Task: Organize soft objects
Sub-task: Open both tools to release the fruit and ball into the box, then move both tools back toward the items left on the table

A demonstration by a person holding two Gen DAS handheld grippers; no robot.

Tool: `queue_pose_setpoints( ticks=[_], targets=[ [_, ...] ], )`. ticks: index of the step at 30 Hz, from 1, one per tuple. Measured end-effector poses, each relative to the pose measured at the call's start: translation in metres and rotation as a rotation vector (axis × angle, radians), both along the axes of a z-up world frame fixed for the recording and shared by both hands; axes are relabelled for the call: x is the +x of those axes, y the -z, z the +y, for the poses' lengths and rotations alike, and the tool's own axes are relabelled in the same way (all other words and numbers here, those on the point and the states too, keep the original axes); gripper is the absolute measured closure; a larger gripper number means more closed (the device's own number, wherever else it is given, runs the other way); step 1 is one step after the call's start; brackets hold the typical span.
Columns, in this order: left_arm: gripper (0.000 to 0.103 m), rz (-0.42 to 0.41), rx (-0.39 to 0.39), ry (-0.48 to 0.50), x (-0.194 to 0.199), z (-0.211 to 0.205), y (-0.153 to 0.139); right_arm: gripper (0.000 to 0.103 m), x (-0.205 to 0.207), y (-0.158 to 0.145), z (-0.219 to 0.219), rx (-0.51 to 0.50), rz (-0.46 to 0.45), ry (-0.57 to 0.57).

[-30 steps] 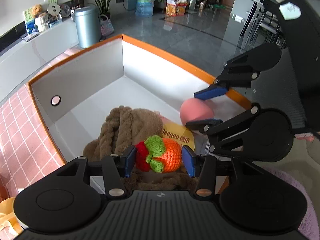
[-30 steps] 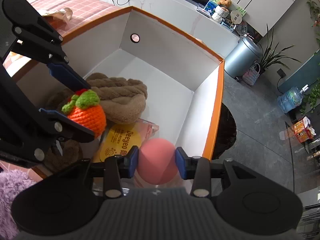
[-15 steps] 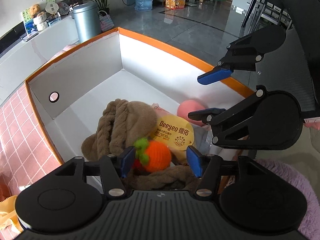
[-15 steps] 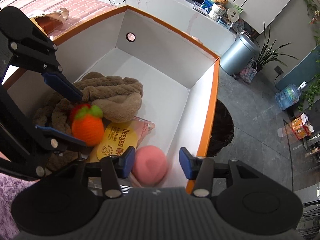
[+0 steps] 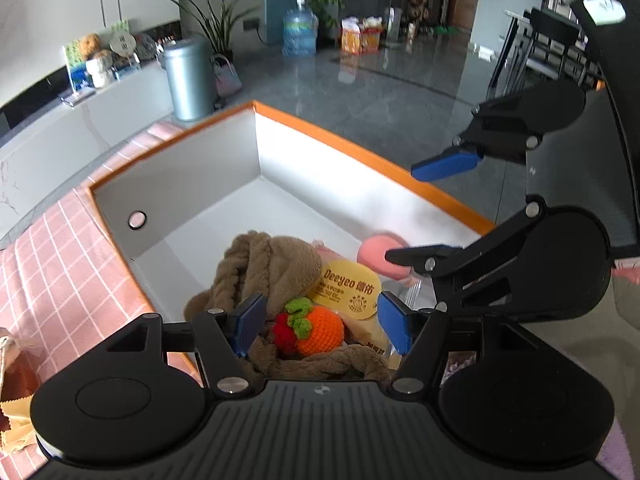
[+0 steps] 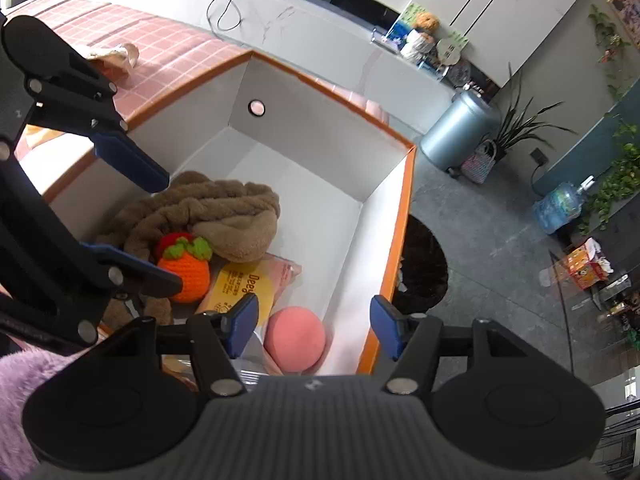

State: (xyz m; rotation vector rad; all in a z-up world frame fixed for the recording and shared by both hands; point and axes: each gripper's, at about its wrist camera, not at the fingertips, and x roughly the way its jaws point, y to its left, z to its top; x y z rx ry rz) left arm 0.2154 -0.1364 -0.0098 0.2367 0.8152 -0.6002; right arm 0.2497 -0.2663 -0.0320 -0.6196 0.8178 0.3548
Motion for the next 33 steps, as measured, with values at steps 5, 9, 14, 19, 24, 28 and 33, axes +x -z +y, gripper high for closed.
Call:
queue_pose_setpoints(
  ticks=[5, 9, 14, 19, 24, 28, 33],
  targets=[
    [0.028, -0.074, -0.062, -0.053, -0.019, 0.023, -0.015, 0.04, -0.019, -0.013, 0.005, 0.035, -0.047, 0.01],
    [0.028, -0.142, -0.106, -0.127, -0.038, 0.049, -0.022, 0.039, -0.036, -0.022, 0.013, 0.093, -0.104, 0.032],
    [0.028, -0.225, -0.148, -0.229, -0.063, 0.087, -0.026, 0.039, -0.058, -0.028, 0.033, 0.223, -0.164, 0.055],
    [0.028, -0.259, -0.204, -0.348, -0.087, 0.126, -0.02, 0.039, -0.079, -0.028, 0.065, 0.352, -0.211, 0.061],
    [0.029, -0.279, -0.24, -0.46, -0.106, 0.161, -0.01, 0.039, -0.098, -0.02, 0.097, 0.456, -0.221, 0.08],
    [0.034, -0.234, -0.27, -0.535, -0.113, 0.188, -0.002, 0.038, -0.114, -0.01, 0.128, 0.485, -0.241, 0.081],
    [0.034, -0.176, -0.306, -0.613, -0.121, 0.21, 0.009, 0.038, -0.134, 0.005, 0.161, 0.486, -0.244, 0.058]
  ],
)
